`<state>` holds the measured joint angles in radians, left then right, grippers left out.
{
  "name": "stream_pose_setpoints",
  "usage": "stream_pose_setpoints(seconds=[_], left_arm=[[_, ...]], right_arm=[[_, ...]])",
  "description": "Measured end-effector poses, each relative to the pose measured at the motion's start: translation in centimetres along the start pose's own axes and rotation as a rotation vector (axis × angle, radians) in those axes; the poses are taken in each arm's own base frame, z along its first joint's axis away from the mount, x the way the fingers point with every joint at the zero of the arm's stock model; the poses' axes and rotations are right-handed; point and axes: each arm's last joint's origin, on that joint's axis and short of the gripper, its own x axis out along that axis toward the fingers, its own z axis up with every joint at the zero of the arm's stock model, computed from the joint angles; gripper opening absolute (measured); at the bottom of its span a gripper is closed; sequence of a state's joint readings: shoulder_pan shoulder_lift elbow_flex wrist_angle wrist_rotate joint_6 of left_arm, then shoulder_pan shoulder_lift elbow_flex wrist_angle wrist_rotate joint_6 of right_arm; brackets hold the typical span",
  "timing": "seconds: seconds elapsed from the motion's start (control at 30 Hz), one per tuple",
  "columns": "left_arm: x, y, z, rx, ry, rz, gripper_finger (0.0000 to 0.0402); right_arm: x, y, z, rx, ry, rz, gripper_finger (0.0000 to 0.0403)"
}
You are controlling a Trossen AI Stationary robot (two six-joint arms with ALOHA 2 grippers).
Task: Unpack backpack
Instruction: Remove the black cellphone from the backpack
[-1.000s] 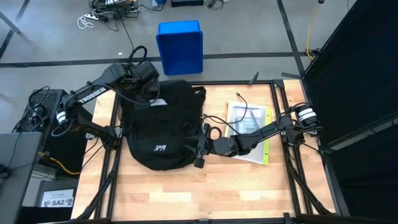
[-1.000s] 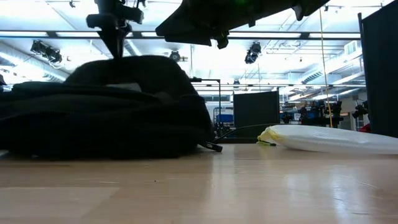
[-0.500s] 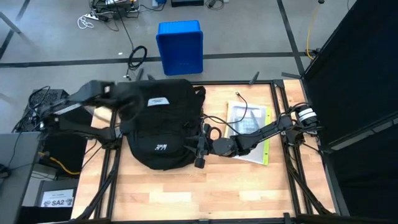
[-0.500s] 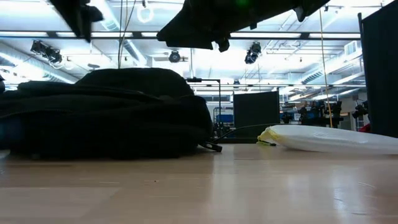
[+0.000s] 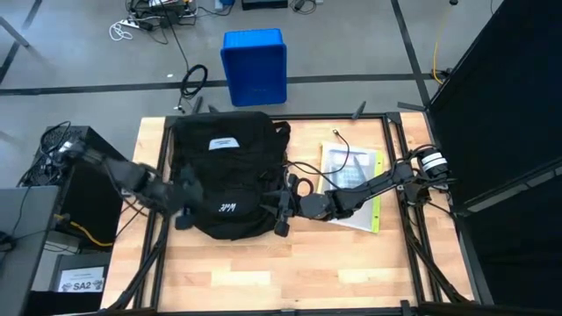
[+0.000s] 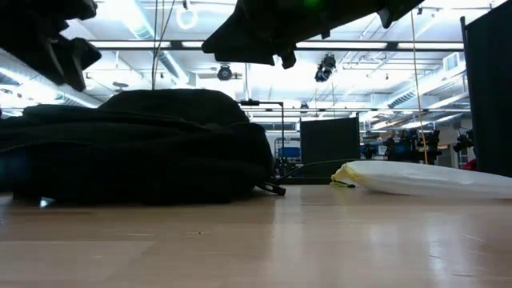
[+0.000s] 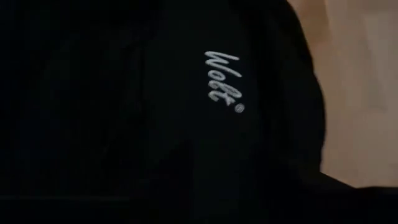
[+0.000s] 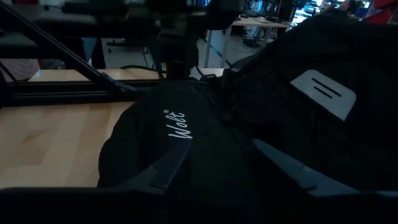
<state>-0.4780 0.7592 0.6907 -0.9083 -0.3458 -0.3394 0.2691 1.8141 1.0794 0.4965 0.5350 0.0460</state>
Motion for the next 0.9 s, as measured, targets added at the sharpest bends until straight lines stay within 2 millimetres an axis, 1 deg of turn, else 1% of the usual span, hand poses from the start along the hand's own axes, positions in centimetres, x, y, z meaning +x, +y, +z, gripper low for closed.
stream_pose_setpoints(seconds=[0.17, 0.33, 0.43, 0.5, 0.6, 0.67, 0.73, 0.8, 0.9], left_arm=[[1.7, -2.7, 0.8, 0.124, 0.063, 0.159, 0.012], [3.5, -6.2, 1.3, 0.283, 0.13, 0.24, 0.0107], [3.7, -8.1, 2.0, 0.387, 0.181, 0.313, 0.0106], [3.4, -9.4, 2.9, 0.445, 0.204, 0.353, 0.0106], [3.2, -10.9, 4.2, 0.48, 0.245, 0.384, 0.0106], [3.3, -11.6, 4.6, 0.476, 0.251, 0.389, 0.0106], [3.7, -12.0, 4.3, 0.492, 0.283, 0.386, 0.0107], [4.1, -12.0, 3.9, 0.507, 0.307, 0.396, 0.011], [4.4, -11.4, 3.1, 0.502, 0.348, 0.437, 0.0124]], right_arm=[[0.0, 0.0, 0.0, 0.013, 0.002, -0.001, 0.0131], [-0.1, 0.1, -0.2, 0.018, 0.02, 0.003, 0.0134], [-0.1, 0.1, -0.3, 0.018, 0.023, 0.003, 0.0137], [-0.1, 0.1, -0.3, 0.018, 0.024, 0.003, 0.0138], [-0.1, 0.1, -0.3, 0.018, 0.023, 0.003, 0.0139], [-0.1, 0.1, -0.3, 0.018, 0.023, 0.003, 0.0138], [-0.1, 0.1, -0.2, 0.021, 0.022, 0.003, 0.0136], [-0.1, 0.1, -0.2, 0.025, 0.022, 0.003, 0.0135], [-0.1, 0.2, -0.3, 0.027, 0.023, 0.006, 0.0137]])
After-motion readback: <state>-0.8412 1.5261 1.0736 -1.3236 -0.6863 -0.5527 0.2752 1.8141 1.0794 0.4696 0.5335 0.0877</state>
